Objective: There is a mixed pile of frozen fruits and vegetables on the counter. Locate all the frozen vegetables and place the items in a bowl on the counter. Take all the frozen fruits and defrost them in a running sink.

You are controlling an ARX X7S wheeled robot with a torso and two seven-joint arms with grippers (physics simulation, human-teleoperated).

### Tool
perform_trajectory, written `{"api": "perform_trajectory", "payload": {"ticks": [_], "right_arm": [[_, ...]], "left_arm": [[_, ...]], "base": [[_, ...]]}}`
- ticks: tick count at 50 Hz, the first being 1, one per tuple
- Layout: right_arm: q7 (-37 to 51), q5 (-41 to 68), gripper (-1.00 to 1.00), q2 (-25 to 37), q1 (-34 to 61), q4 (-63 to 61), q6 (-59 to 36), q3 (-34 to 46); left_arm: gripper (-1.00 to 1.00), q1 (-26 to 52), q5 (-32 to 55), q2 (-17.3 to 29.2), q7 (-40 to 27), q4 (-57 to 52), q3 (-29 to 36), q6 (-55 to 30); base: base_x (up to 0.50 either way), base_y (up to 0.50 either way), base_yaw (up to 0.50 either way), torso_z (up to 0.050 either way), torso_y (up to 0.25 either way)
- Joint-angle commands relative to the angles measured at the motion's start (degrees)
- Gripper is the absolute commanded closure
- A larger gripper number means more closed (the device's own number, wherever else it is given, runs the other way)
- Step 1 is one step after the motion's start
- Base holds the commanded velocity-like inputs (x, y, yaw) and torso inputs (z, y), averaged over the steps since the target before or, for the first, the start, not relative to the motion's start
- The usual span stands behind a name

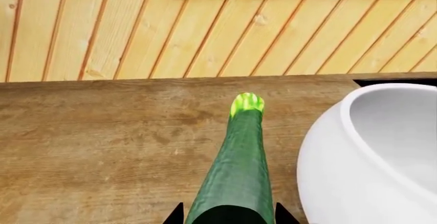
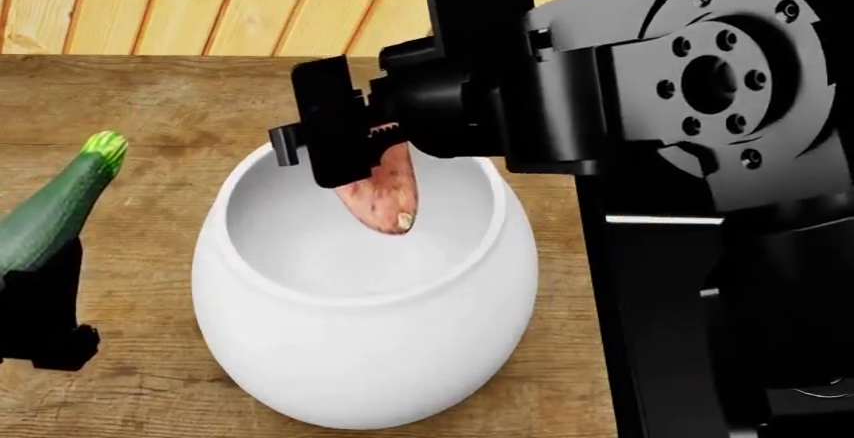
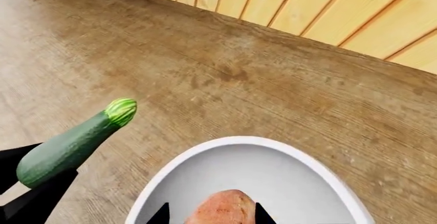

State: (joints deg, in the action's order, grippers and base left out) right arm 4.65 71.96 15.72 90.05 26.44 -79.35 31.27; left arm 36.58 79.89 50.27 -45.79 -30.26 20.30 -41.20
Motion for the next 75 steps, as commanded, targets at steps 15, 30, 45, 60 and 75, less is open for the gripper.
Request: {"api": "perform_trajectory", "payload": {"ticks": [15, 30, 45, 60, 75], "right_arm": [[-5.2, -4.6, 1.0, -1.0, -0.8, 3.2, 7.2, 3.7], [-3.9, -3.4, 1.0, -0.3, -3.5, 1.1, 7.0, 3.8], [-2.9, -1.8, -1.0, -0.1, -3.9, 0.0, 6.0, 3.5], [-0.3, 0.7, -1.0, 0.7, -1.7, -2.3, 6.2, 0.6], [19.2, 8.7, -1.0, 12.3, -12.2, -28.6, 9.2, -12.3]], "left_arm": [[1.0, 1.2, -0.5, -0.9, 3.2, 0.4, -0.2, -1.4], [1.0, 1.6, -0.9, -1.6, 2.9, 0.6, 0.4, -1.5], [1.0, 1.1, -1.0, -1.3, 3.2, 0.4, 0.4, -1.2], [1.0, 0.6, -0.2, -0.3, 3.5, -0.3, -0.2, -1.0], [1.0, 16.2, 6.3, -1.8, 3.1, 1.6, 3.4, -11.1]], "base": [[0.0, 0.0, 0.0, 0.0, 0.0], [0.0, 0.0, 0.0, 0.0, 0.0], [0.0, 0.0, 0.0, 0.0, 0.0], [0.0, 0.0, 0.0, 0.001, 0.0], [0.0, 0.0, 0.0, 0.0, 0.0]]}}
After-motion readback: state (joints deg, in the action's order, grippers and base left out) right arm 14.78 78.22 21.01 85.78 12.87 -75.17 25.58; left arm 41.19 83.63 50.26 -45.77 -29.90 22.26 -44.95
